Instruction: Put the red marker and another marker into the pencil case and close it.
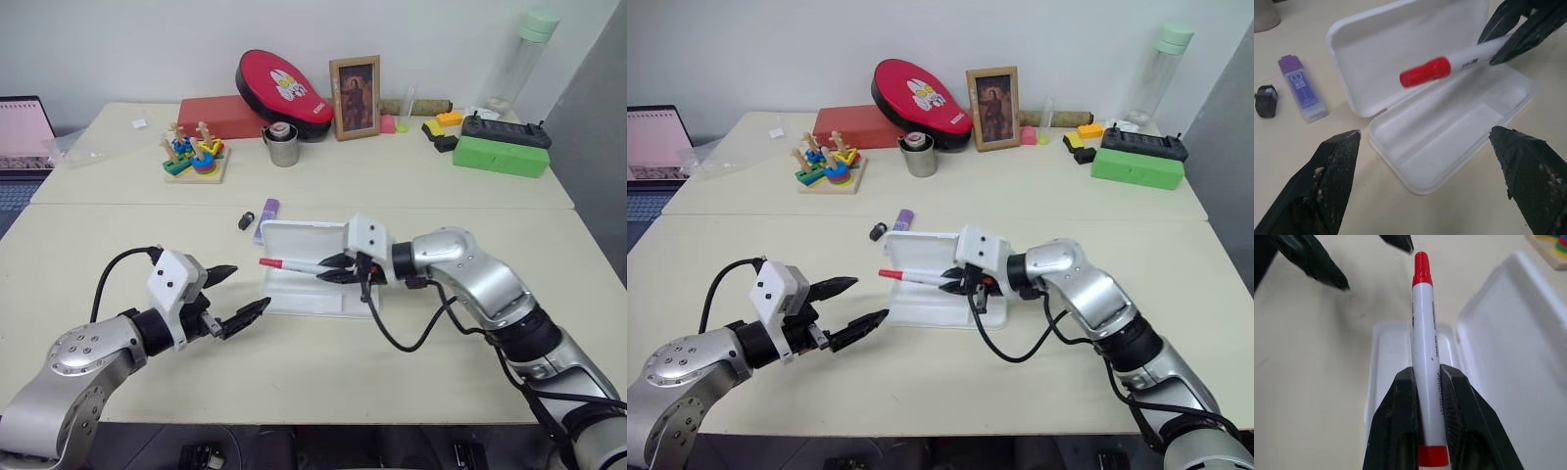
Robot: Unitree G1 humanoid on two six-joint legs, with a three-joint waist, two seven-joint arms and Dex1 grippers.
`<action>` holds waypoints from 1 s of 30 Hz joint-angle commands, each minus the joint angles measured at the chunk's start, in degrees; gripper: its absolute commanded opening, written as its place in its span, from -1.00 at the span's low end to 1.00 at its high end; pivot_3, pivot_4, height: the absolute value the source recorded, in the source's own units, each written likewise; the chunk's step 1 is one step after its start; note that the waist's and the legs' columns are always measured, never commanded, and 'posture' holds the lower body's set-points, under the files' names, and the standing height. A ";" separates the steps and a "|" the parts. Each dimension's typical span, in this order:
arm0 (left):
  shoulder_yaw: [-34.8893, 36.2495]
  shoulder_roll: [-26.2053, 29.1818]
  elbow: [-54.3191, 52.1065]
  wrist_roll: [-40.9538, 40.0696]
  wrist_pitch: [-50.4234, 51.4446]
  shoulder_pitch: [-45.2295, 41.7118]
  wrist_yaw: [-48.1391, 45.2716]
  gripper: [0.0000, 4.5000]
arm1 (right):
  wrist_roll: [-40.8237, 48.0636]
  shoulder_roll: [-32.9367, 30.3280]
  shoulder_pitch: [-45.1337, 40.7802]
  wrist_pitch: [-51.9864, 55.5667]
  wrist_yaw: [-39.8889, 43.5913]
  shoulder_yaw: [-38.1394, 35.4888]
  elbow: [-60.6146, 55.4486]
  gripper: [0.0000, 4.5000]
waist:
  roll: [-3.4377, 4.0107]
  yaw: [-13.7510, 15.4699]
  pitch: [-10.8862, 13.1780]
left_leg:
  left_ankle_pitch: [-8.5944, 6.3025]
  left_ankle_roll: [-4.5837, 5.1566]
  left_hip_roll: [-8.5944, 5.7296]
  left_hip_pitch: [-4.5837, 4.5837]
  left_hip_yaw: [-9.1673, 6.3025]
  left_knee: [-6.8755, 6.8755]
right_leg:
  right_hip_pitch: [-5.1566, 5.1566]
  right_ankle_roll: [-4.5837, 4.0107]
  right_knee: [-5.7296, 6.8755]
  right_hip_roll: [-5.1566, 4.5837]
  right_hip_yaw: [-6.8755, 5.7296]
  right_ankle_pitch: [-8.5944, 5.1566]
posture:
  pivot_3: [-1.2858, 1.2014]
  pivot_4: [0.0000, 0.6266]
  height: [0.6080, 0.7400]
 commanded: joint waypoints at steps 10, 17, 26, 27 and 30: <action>-0.49 0.30 -0.94 0.60 -1.85 -2.28 0.88 1.00 | -7.85 3.62 -1.58 -10.88 2.26 0.31 11.67 -0.54 | 0.00 0.07 0.00 | 0.00 0.00 0.00 0.01 0.00 0.00 | 0.01 0.00 0.00 0.00 -0.01 0.00 | 0.03 -0.52 1.00; 0.71 -1.20 1.21 -0.59 -0.66 -4.16 3.35 1.00 | -3.15 4.58 -0.50 -7.57 4.88 -4.00 7.50 0.17 | 0.00 0.08 0.00 | 0.00 0.00 0.00 0.01 0.00 -0.01 | 0.01 0.00 0.00 0.00 -0.01 0.00 | 0.03 -0.52 1.00; 7.31 -2.38 6.98 -6.84 7.89 -10.48 10.83 1.00 | 14.76 6.13 -2.44 5.16 6.31 -17.88 -1.97 0.98 | -0.01 0.06 0.00 | 0.00 0.00 0.00 0.00 -0.04 0.00 | 0.02 0.00 0.03 0.00 -0.04 0.00 | 0.03 -0.52 1.00; 7.51 -1.75 8.52 -6.46 8.20 -10.98 10.82 1.00 | 16.14 6.36 -3.29 6.12 5.81 -19.36 -2.22 0.98 | -0.01 0.05 0.00 | 0.00 0.00 0.00 0.00 -0.04 0.00 | 0.02 0.00 0.03 0.00 -0.04 0.00 | 0.03 -0.52 1.00; 5.49 0.44 12.91 -2.95 7.49 -11.84 10.36 1.00 | 17.54 6.82 -5.33 7.28 3.93 -21.55 -2.01 0.98 | -0.01 -0.05 0.00 | 0.00 0.00 0.00 0.02 -0.04 0.00 | 0.02 0.00 0.05 0.01 -0.04 0.00 | 0.03 -0.52 1.00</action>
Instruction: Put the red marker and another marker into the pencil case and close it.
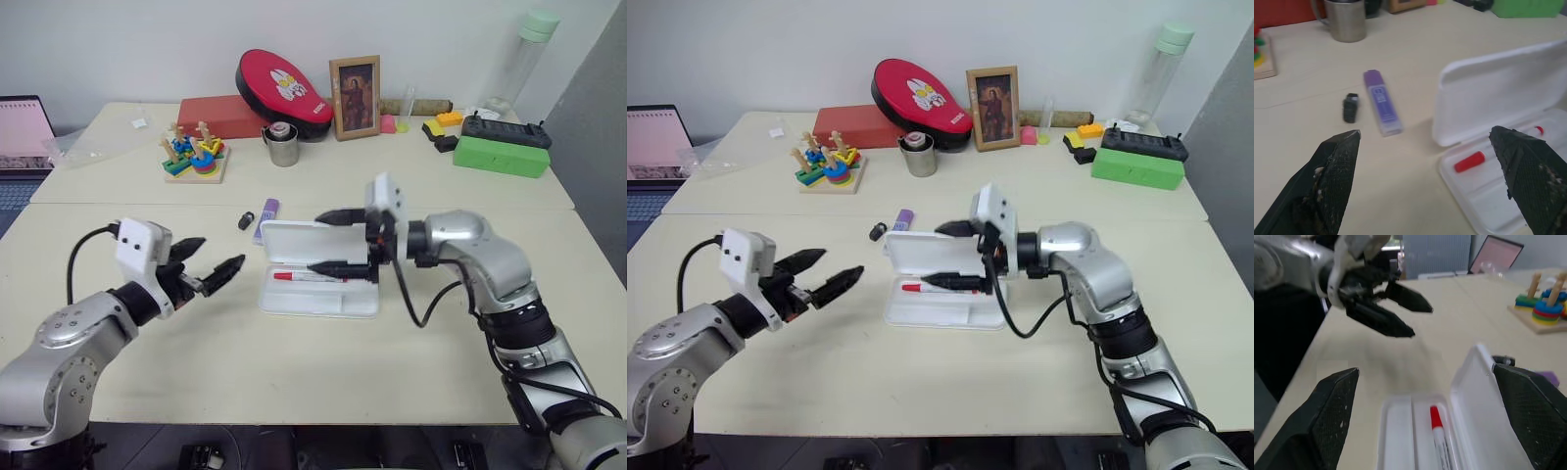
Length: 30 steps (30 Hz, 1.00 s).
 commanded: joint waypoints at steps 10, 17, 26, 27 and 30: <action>-16.57 2.13 18.83 14.99 -6.25 -11.14 -2.29 1.00 | 0.83 2.32 -5.31 -0.09 -7.86 -4.69 1.33 0.98 | 0.01 0.08 0.01 | 0.00 -0.01 0.00 -0.08 0.00 -0.04 | -0.11 0.00 0.02 0.00 -0.01 0.00 | 0.03 -0.52 1.00; -20.96 -0.28 29.86 20.15 -11.56 -18.96 -3.83 1.00 | 0.86 2.05 -4.62 -0.53 -9.01 -4.63 0.62 0.98 | 0.01 0.09 0.00 | 0.01 -0.01 0.00 -0.11 0.01 -0.03 | -0.13 0.00 0.03 0.01 -0.03 0.00 | 0.03 -0.52 1.00; -23.20 -5.60 38.98 23.98 -16.22 -27.31 -4.59 1.00 | 0.86 1.99 -4.38 -1.02 -9.61 -4.81 0.73 0.98 | 0.00 0.03 0.00 | 0.01 -0.02 0.00 -0.15 0.00 0.00 | -0.12 0.00 0.01 0.01 -0.04 0.00 | 0.03 -0.52 1.00; -23.61 -6.15 39.31 24.30 -16.61 -27.57 -4.81 1.00 | 0.89 1.98 -4.38 -1.04 -9.64 -4.80 0.74 0.98 | 0.01 -0.07 0.00 | 0.02 -0.02 0.00 -0.15 0.00 0.00 | -0.12 0.00 0.01 0.01 -0.04 0.00 | 0.03 -0.52 1.00; -24.03 -7.38 40.26 25.20 -17.29 -28.37 -4.96 1.00 | 0.93 1.92 -4.37 -1.08 -9.74 -4.73 0.76 0.98 | 0.00 -0.14 0.00 | 0.02 -0.02 0.00 -0.15 0.00 0.00 | -0.14 0.00 0.02 0.01 -0.04 0.00 | 0.03 -0.52 1.00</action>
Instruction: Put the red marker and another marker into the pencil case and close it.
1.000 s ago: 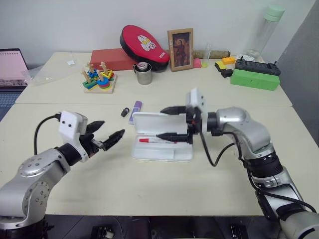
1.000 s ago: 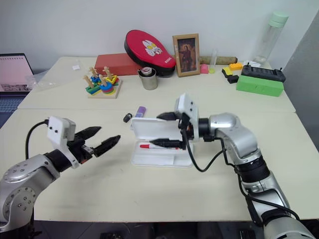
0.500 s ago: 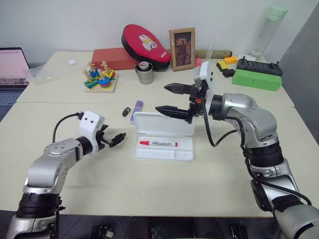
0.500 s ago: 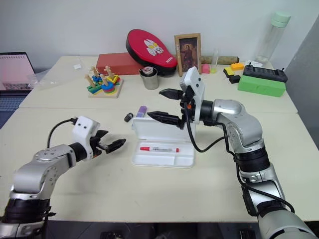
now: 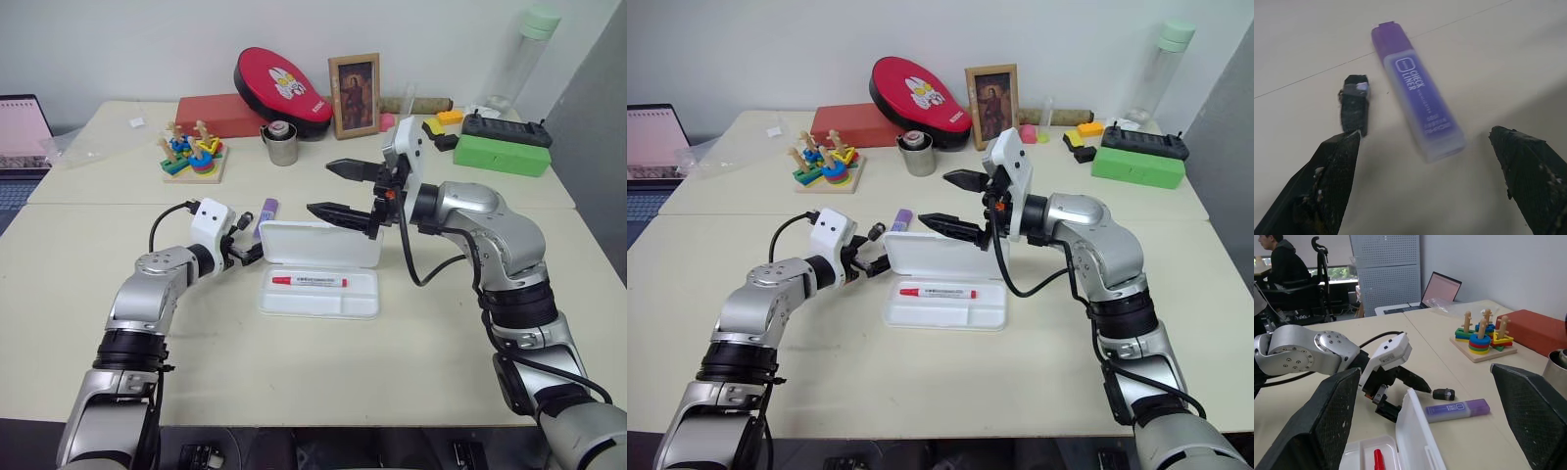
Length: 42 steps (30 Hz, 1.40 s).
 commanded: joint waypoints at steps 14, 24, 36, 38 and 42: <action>-1.86 -4.32 5.06 4.30 -1.66 -4.53 -0.75 1.00 | 0.79 -0.15 -0.24 -1.05 -0.52 -1.44 -2.42 0.98 | 0.00 0.12 0.00 | 0.00 0.00 0.00 -0.02 0.00 0.02 | 0.01 0.00 0.00 0.00 -0.01 0.00 | 0.03 -0.52 1.00; -1.66 -4.47 2.87 4.26 -0.17 -2.67 -0.93 0.42 | 0.70 -0.60 -0.10 -1.04 -0.60 -1.64 -2.04 1.00 | 0.00 0.11 0.00 | 0.01 0.00 0.00 -0.01 -0.01 0.04 | 0.03 0.00 0.02 0.00 -0.01 0.00 | 0.03 -0.52 1.00; -0.95 -4.22 1.95 4.45 0.21 -1.56 -0.05 -0.58 | 0.82 -0.47 -0.19 -0.96 -0.59 -1.58 -1.94 1.00 | 0.00 0.11 0.00 | 0.01 0.00 0.00 -0.01 -0.01 0.04 | 0.03 0.00 0.02 0.00 -0.01 0.00 | 0.03 -0.52 1.00; -0.82 -4.28 1.94 4.51 0.19 -1.55 0.24 -0.74 | 0.80 -0.54 -0.24 -0.96 -0.55 -1.63 -1.83 1.00 | 0.00 0.11 0.00 | 0.00 0.00 0.00 0.00 -0.01 0.04 | 0.03 0.00 0.02 0.00 -0.01 0.00 | 0.03 -0.52 1.00; -0.30 -4.35 1.71 4.93 -0.25 -1.59 1.81 -0.99 | 0.82 -0.70 -0.22 -0.75 -0.51 -1.59 -2.02 1.00 | 0.00 0.10 -0.01 | 0.00 0.00 0.00 0.00 -0.01 0.04 | 0.03 0.00 0.03 0.00 -0.01 0.00 | 0.03 -0.52 1.00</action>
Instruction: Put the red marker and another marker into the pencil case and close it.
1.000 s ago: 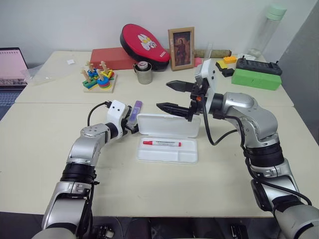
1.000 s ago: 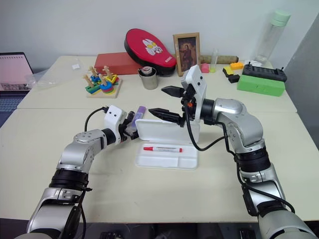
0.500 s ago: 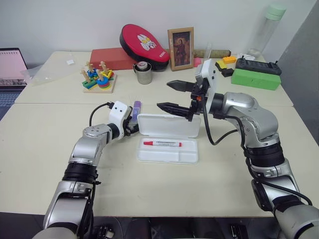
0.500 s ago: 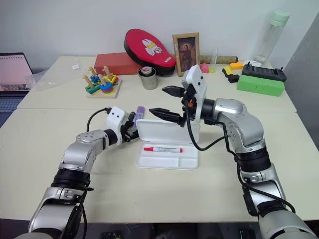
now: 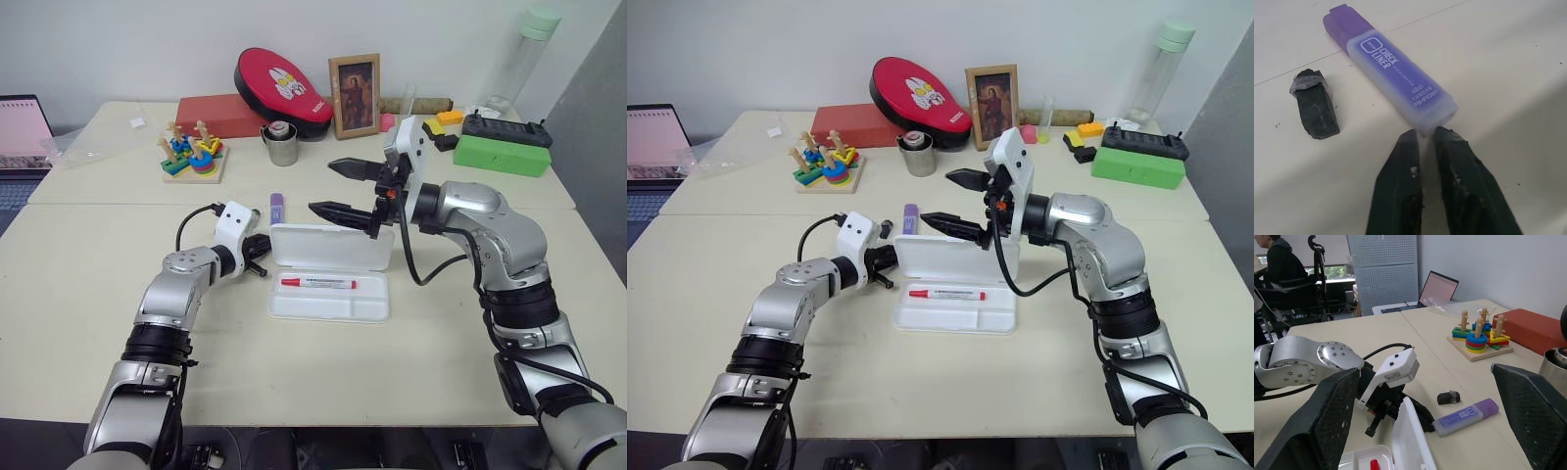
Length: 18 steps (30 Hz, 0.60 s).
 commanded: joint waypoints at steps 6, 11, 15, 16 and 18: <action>5.89 -0.71 -3.05 -1.51 0.16 -0.03 5.09 -0.79 | 0.93 -0.77 -0.16 -0.34 -0.06 -1.57 -2.40 1.00 | 0.00 -0.10 0.00 | 0.00 0.00 0.00 0.00 0.00 0.00 | -0.01 0.00 0.01 0.00 0.00 0.00 | 0.03 -0.52 1.00; 8.43 -1.88 -4.96 -3.23 1.61 -1.95 7.08 -0.33 | 0.94 -0.89 -0.14 -0.47 0.06 -1.40 -2.23 1.00 | 0.00 0.00 0.00 | 0.00 -0.01 0.00 -0.02 0.00 0.00 | -0.01 0.00 -0.02 0.00 0.00 0.00 | 0.03 -0.52 1.00; 8.48 -2.65 -4.70 -3.62 2.59 -3.98 7.73 0.02 | 0.72 -0.76 -0.32 -0.94 0.20 -1.19 -1.64 1.00 | 0.00 0.08 0.00 | 0.00 -0.01 0.00 -0.02 -0.01 0.00 | -0.01 0.00 -0.02 0.00 -0.01 0.00 | 0.03 -0.52 1.00; 8.35 -2.80 -4.07 -3.40 2.42 -4.53 7.99 0.08 | 0.65 -0.71 -0.37 -1.05 0.22 -1.15 -1.52 1.00 | 0.00 0.08 0.00 | 0.00 -0.01 0.00 -0.02 0.00 0.00 | 0.00 0.00 -0.02 0.00 -0.02 0.00 | 0.03 -0.52 1.00; 7.77 -3.26 -1.86 -2.80 1.53 -5.80 8.14 0.24 | 0.60 -0.56 -0.45 -1.25 0.20 -1.13 -1.35 1.00 | 0.00 0.06 0.00 | 0.01 -0.01 0.00 -0.02 0.00 0.00 | 0.00 0.00 -0.03 0.00 -0.01 0.00 | 0.03 -0.52 1.00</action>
